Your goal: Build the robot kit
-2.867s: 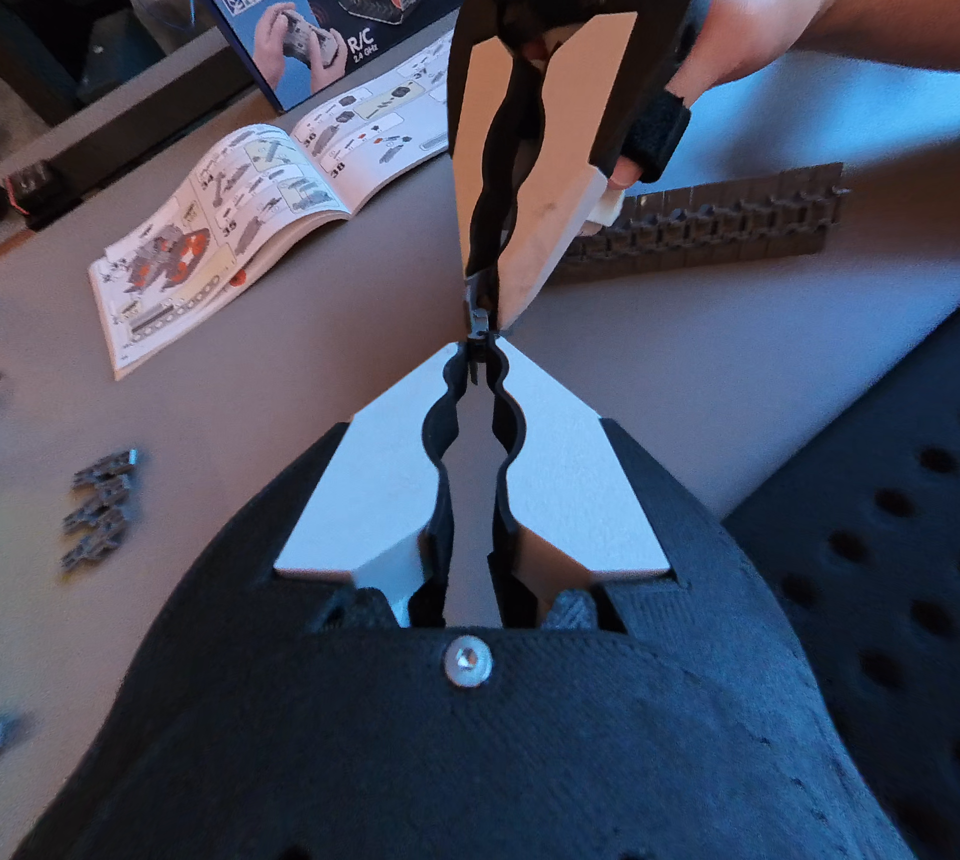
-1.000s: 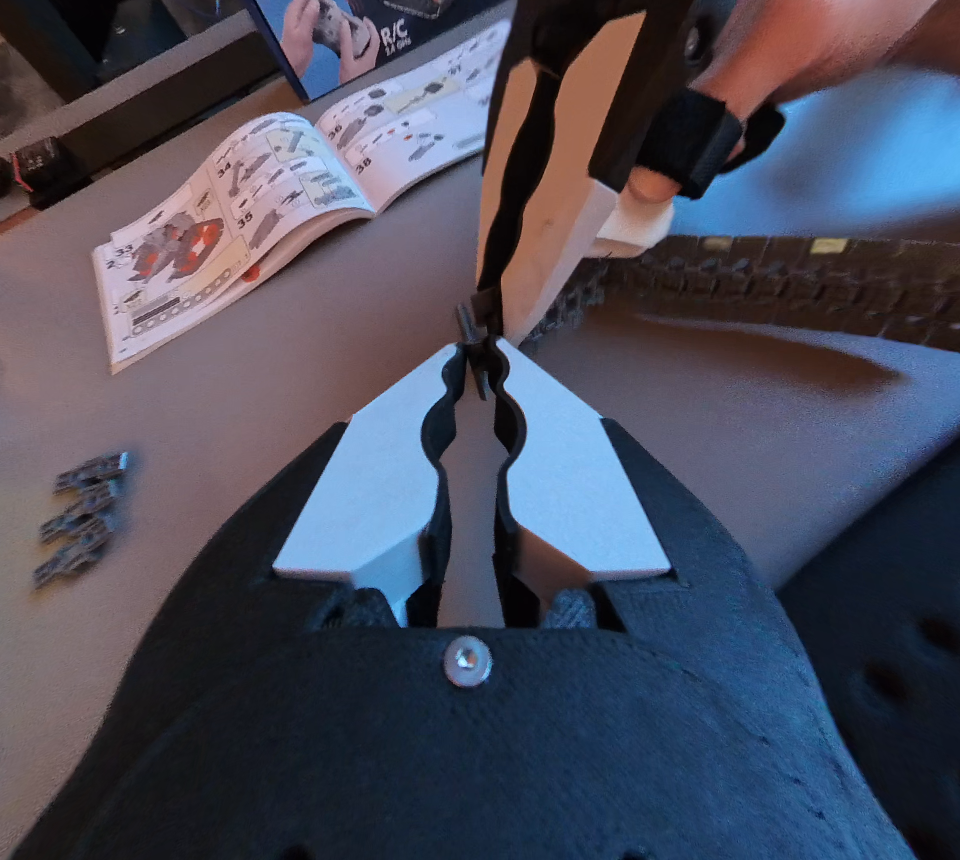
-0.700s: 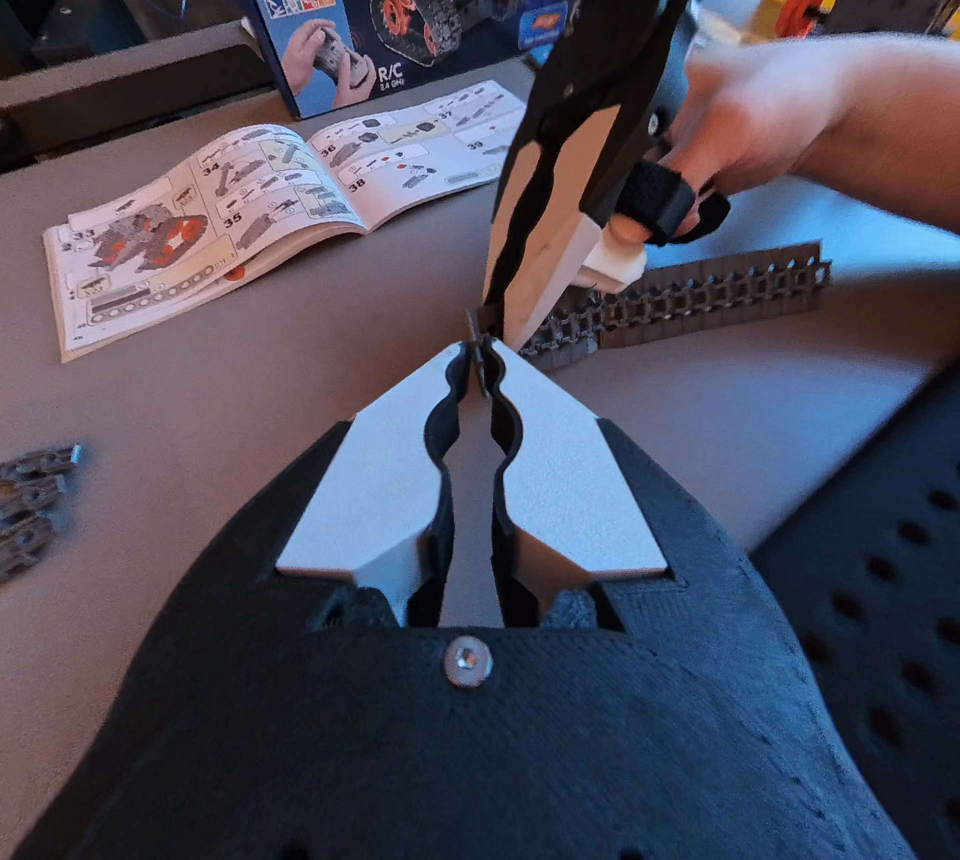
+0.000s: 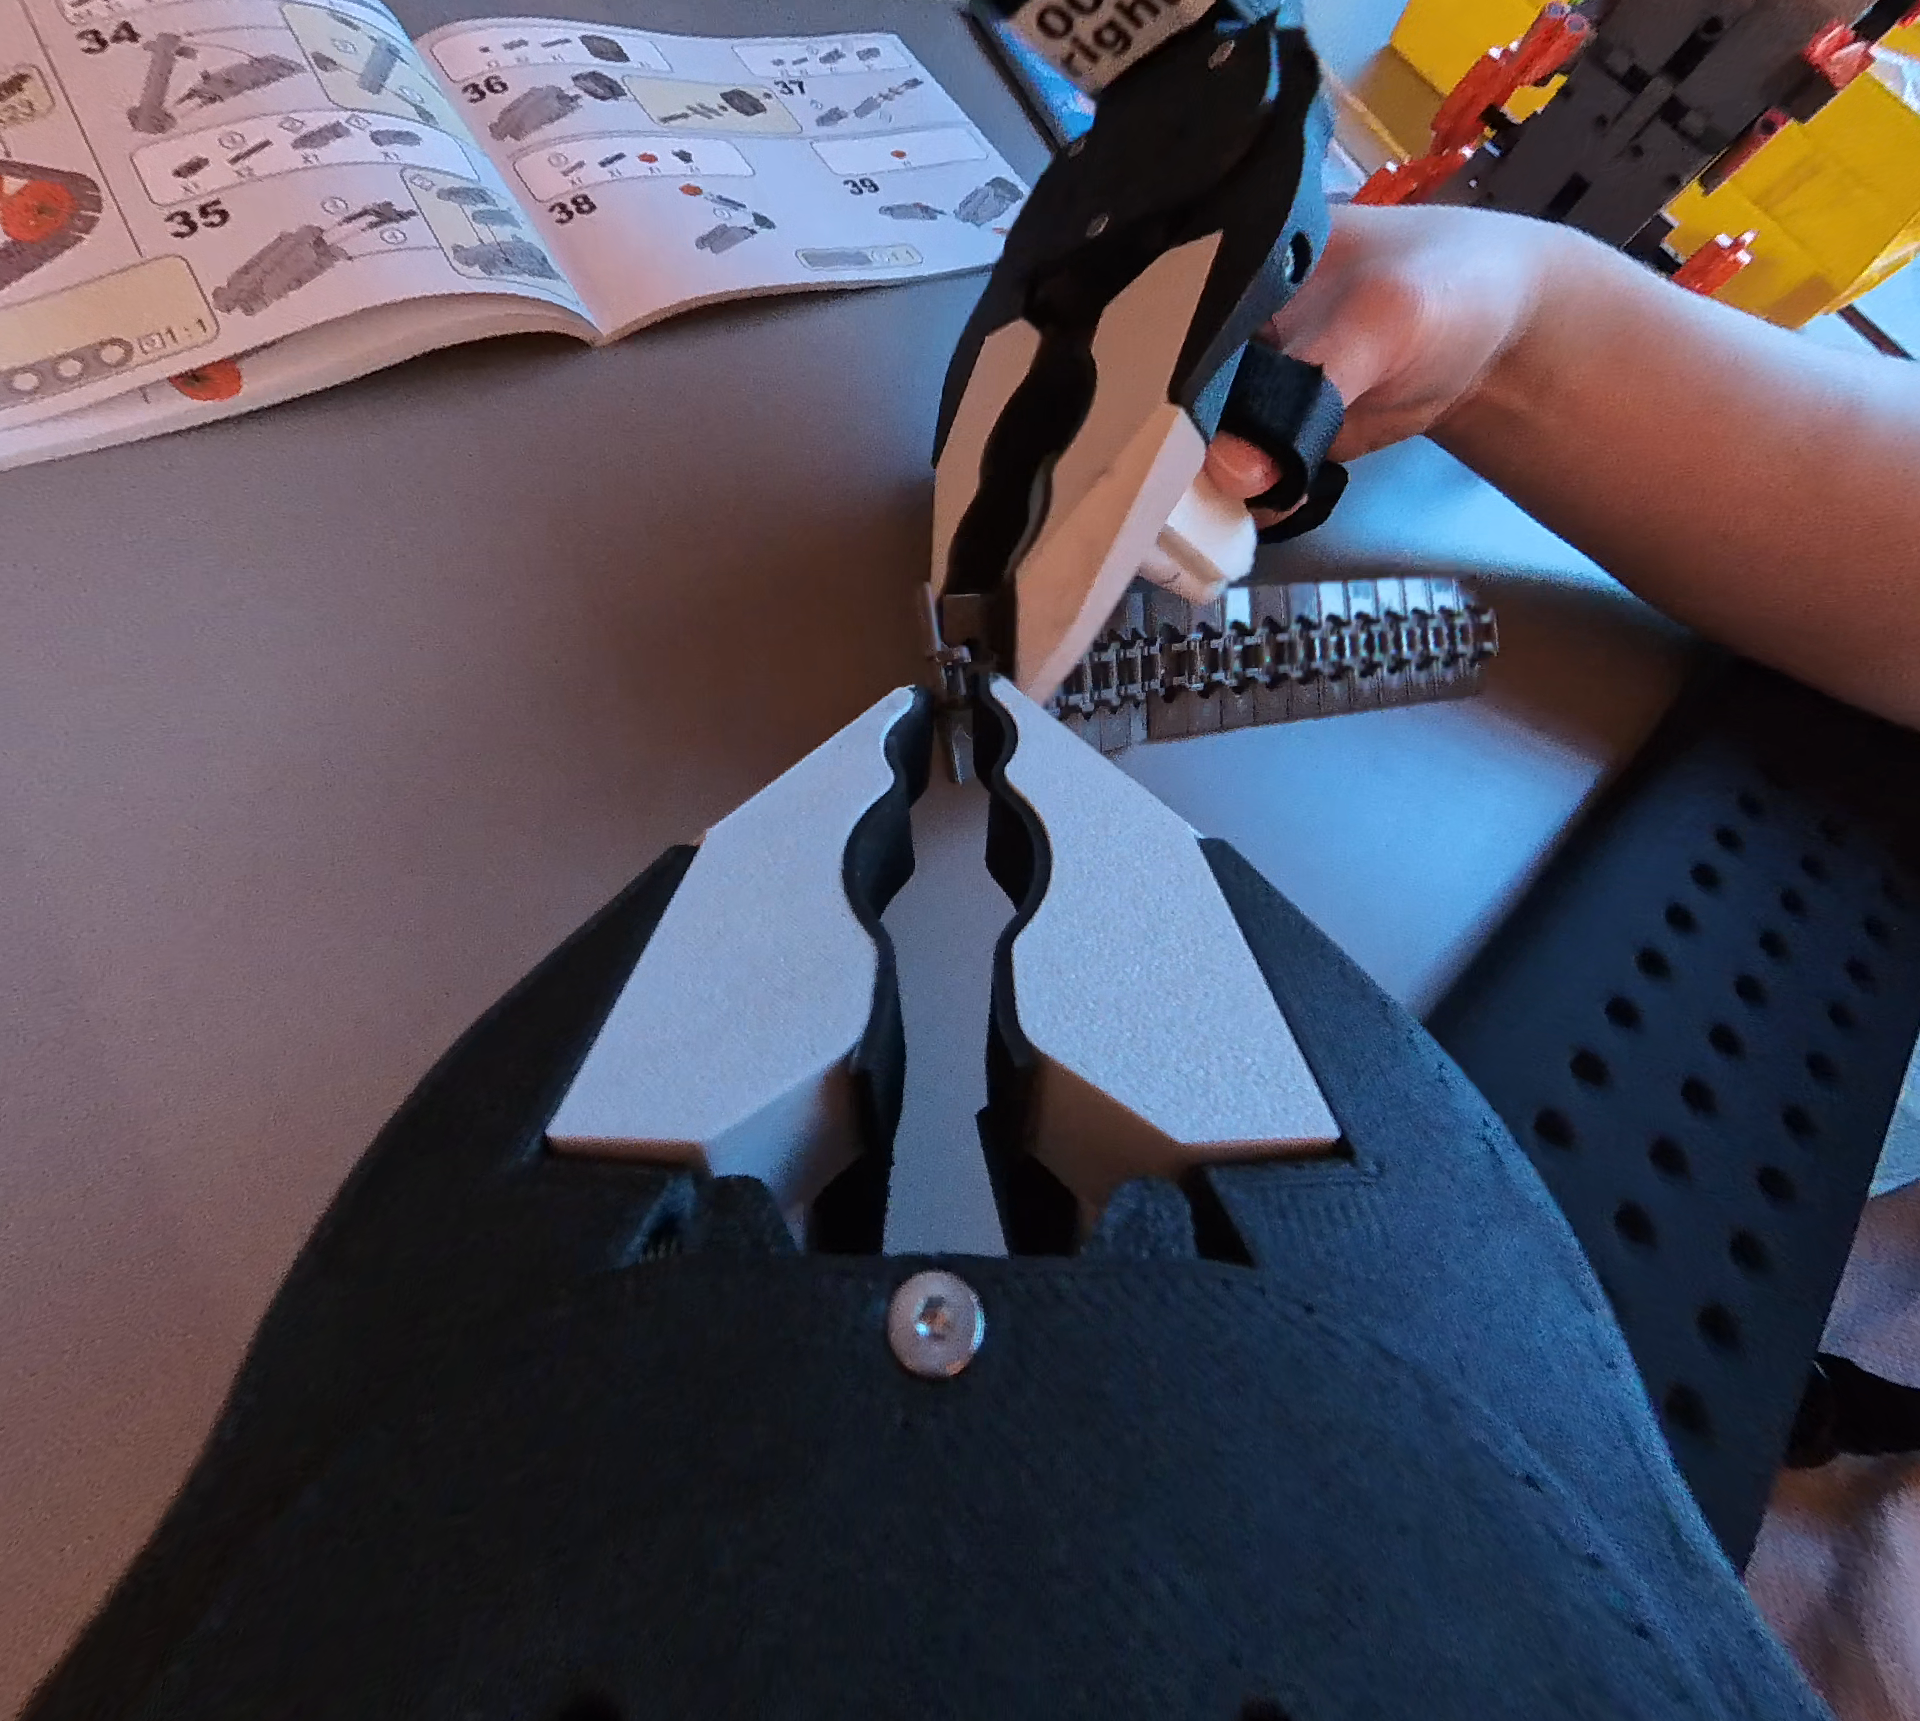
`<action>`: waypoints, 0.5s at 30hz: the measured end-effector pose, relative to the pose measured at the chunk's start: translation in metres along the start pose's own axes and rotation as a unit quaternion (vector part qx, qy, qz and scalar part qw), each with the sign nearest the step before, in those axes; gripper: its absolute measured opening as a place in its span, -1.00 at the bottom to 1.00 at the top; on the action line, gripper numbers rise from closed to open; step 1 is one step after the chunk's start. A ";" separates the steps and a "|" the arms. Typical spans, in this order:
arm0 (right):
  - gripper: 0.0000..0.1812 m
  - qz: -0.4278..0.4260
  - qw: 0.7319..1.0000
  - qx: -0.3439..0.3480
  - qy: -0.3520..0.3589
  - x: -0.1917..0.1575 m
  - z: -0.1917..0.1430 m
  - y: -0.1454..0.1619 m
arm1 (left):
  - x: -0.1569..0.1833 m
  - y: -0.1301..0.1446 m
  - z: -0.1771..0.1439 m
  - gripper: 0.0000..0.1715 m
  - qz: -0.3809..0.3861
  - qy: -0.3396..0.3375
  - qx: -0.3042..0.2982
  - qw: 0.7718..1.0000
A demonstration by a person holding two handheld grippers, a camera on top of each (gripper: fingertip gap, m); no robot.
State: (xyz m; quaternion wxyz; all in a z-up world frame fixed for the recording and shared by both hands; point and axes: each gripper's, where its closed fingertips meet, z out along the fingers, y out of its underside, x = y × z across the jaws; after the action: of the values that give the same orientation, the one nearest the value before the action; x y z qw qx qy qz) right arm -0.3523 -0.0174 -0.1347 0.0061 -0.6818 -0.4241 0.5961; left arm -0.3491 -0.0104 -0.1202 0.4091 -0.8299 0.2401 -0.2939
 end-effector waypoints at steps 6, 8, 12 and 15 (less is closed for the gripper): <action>-0.93 -0.010 1.000 -0.014 0.004 -0.002 0.005 0.004 | -0.003 0.002 0.000 -0.94 0.007 -0.006 -0.002 1.000; -0.92 -0.005 1.000 -0.013 -0.003 -0.002 0.006 0.004 | -0.003 0.000 -0.001 -0.94 0.006 -0.003 0.003 1.000; -0.92 0.030 0.999 0.015 -0.028 -0.005 0.006 -0.003 | -0.003 -0.003 -0.002 -0.94 -0.005 0.007 0.022 1.000; -0.93 0.012 1.000 0.006 0.001 0.000 0.007 -0.001 | -0.004 0.001 0.001 -0.94 0.004 0.000 0.015 1.000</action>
State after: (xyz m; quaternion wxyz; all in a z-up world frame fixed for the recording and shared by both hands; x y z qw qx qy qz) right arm -0.3585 -0.0200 -0.1365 0.0033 -0.6875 -0.4118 0.5982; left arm -0.3512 -0.0077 -0.1223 0.4228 -0.8224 0.2393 -0.2960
